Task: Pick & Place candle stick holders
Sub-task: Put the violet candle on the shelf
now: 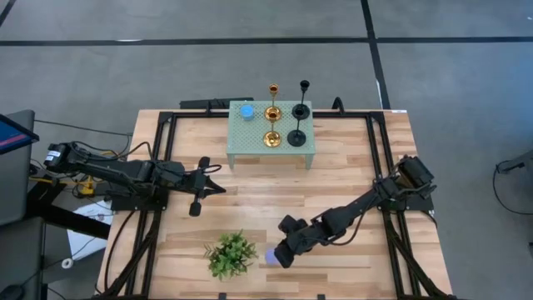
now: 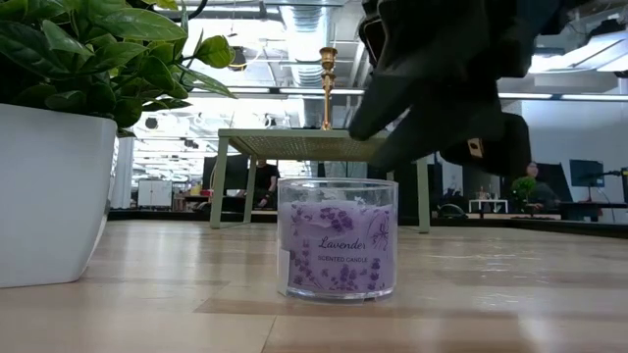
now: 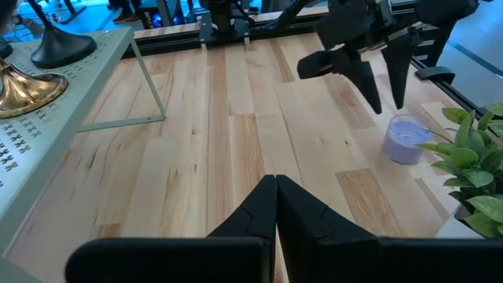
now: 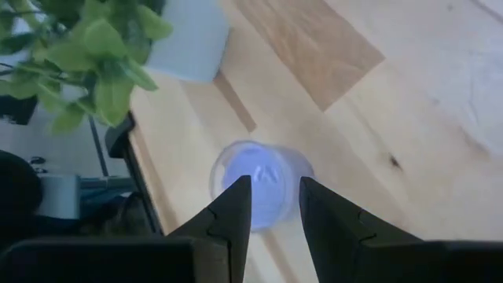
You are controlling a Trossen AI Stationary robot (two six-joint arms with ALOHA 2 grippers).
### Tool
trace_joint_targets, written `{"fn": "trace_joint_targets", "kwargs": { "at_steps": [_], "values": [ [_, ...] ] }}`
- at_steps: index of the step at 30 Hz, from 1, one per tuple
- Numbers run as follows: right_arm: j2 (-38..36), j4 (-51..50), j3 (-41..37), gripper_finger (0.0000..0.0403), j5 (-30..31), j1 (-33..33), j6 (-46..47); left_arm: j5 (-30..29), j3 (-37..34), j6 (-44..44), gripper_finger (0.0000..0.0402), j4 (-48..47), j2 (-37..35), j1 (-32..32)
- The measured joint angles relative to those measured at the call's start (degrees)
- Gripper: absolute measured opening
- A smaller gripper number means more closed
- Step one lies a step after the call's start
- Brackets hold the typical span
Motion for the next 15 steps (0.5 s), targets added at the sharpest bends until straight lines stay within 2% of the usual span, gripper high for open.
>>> {"fn": "trace_joint_targets", "kwargs": {
  "at_steps": [7,15],
  "values": [
    [0.09,-3.55,0.04,0.0101,-0.37,-0.58,-0.16,-0.02,0.00,0.00,0.0008,0.00,0.01,0.01],
    [0.36,-2.69,-1.86,0.0101,-1.24,-0.40,1.67,-0.02,0.00,0.01,0.0008,0.02,0.00,0.00]
  ]
}}
